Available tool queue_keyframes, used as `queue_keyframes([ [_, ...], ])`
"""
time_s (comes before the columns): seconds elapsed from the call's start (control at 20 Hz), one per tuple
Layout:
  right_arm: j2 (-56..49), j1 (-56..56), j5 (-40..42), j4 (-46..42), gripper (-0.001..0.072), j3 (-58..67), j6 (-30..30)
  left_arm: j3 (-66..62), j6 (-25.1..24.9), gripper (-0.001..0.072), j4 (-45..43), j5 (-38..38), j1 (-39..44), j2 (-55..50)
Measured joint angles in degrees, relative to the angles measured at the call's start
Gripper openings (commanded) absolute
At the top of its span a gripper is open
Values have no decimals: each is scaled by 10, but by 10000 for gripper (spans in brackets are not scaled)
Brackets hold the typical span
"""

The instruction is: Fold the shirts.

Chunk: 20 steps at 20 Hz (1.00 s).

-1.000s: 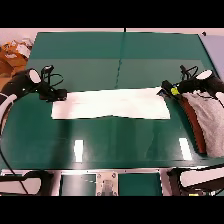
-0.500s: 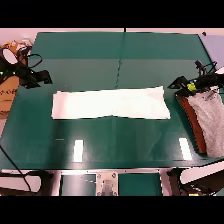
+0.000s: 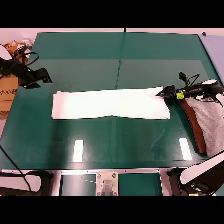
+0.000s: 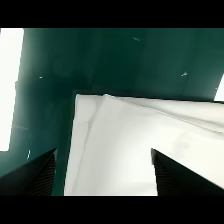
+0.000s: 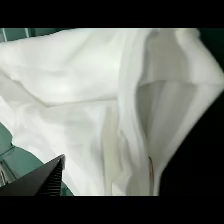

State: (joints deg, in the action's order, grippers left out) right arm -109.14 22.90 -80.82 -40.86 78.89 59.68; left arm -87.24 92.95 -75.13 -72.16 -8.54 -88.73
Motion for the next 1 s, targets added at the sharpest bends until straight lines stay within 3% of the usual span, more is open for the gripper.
queue_keyframes([
  [0.05, -5, -5, 0, -1, 120, 8, -4, 0, 0, 457, 9, -1, 0, 0],
  [0.15, -9, -12, -7, -9, 18, 29, -5, 0, -9, 208, 31, -2, -1, 0],
  [0.2, -8, -17, -19, 3, 18, 41, -5, 0, -16, 92, 44, -2, 2, 0],
  [0.25, -6, -21, -28, 5, 18, 51, -3, 0, -22, 22, 56, -2, 7, -1],
  [0.5, 50, -39, -76, 2, 18, 92, 40, 9, -51, 23, 92, 34, 90, -6],
  [1.0, 248, -106, -154, 0, 19, 144, 133, 32, -91, 23, 208, 268, 425, -148],
])
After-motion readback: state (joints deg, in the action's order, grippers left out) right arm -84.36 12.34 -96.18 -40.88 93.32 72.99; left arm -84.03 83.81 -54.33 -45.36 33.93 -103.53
